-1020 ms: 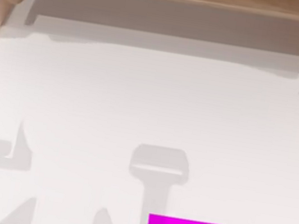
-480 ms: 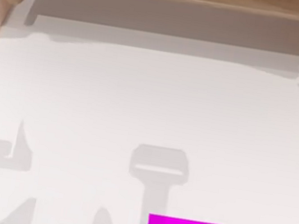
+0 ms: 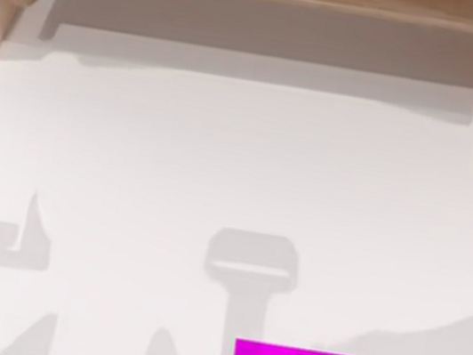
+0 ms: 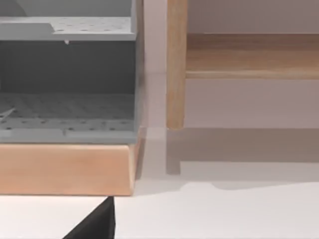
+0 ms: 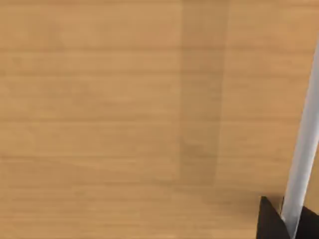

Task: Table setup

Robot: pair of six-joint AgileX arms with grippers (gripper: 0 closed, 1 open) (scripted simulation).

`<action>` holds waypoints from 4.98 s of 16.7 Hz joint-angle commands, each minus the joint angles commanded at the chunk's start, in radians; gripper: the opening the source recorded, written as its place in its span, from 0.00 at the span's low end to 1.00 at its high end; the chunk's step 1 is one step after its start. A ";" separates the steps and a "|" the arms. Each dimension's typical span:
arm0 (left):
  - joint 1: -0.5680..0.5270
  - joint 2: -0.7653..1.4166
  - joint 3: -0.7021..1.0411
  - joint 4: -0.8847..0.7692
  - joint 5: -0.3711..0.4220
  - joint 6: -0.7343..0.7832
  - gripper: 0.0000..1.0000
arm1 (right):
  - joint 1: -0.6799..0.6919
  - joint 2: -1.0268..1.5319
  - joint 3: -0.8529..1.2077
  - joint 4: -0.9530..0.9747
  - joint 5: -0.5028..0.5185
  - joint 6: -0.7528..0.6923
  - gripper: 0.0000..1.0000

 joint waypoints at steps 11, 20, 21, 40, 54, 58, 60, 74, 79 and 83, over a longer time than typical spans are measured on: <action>0.000 0.000 0.000 0.000 0.000 0.000 1.00 | 0.005 0.008 0.007 -0.008 0.004 0.003 0.53; 0.000 0.000 0.000 0.000 0.000 0.000 1.00 | 0.005 0.008 0.007 -0.008 0.004 0.003 1.00; 0.000 0.000 0.000 0.000 0.000 0.000 1.00 | 0.005 0.008 0.007 -0.008 0.004 0.003 1.00; 0.000 0.000 0.000 0.000 0.000 0.000 1.00 | 0.193 -0.916 -0.440 -0.526 0.157 0.714 1.00; 0.000 0.000 0.000 0.000 0.000 0.000 1.00 | 0.392 -2.296 -1.176 -1.112 0.255 1.522 1.00; 0.000 0.000 0.000 0.000 0.000 0.000 1.00 | 0.400 -2.349 -1.217 -1.136 0.254 1.554 1.00; 0.000 0.000 0.000 0.000 0.000 0.000 1.00 | 0.400 -2.349 -1.217 -1.136 0.254 1.554 1.00; -0.234 0.720 0.785 -0.070 -0.210 -0.006 1.00 | 0.400 -2.349 -1.217 -1.136 0.254 1.554 1.00; -0.385 1.259 1.385 -0.146 -0.353 0.005 1.00 | 0.400 -2.349 -1.217 -1.136 0.254 1.554 1.00; -0.498 1.664 1.835 -0.199 -0.461 0.012 1.00 | 0.400 -2.349 -1.217 -1.136 0.254 1.554 1.00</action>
